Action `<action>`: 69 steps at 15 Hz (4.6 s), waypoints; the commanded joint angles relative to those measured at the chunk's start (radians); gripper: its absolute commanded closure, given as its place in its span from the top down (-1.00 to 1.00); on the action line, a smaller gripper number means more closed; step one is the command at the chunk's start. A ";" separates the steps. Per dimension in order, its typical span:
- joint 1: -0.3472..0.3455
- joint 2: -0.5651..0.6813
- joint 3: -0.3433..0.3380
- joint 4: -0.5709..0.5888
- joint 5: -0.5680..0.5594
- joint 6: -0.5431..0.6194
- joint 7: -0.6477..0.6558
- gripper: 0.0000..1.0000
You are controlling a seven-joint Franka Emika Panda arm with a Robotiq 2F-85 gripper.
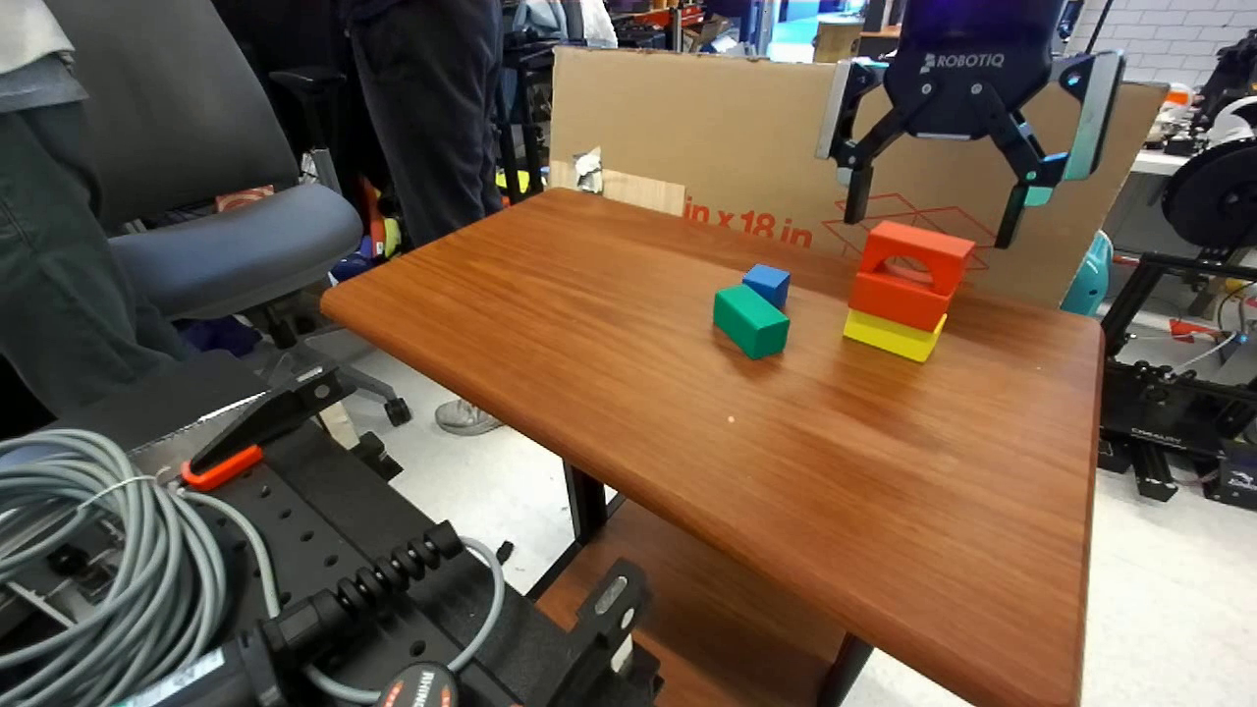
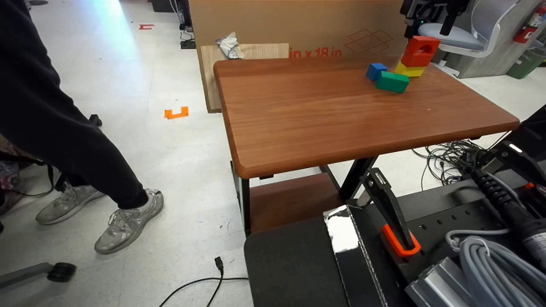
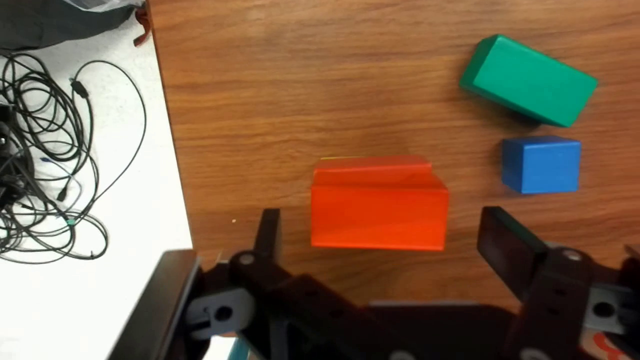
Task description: Pick up all the objects on the table and put them in order
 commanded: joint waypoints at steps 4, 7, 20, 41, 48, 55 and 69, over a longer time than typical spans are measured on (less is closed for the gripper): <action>0.005 -0.246 0.004 -0.251 -0.016 0.043 0.029 1.00; 0.019 -0.292 -0.003 -0.369 -0.018 0.127 0.112 1.00; 0.089 -0.203 0.067 -0.544 0.110 0.435 0.275 1.00; 0.225 -0.029 -0.086 -0.299 0.049 0.311 0.571 -0.14; 0.127 -0.232 -0.052 -0.370 0.082 0.217 0.433 -0.14; 0.029 -0.317 -0.049 -0.339 0.083 0.127 0.318 -0.14; -0.004 -0.156 -0.007 -0.198 0.045 0.214 0.064 -0.14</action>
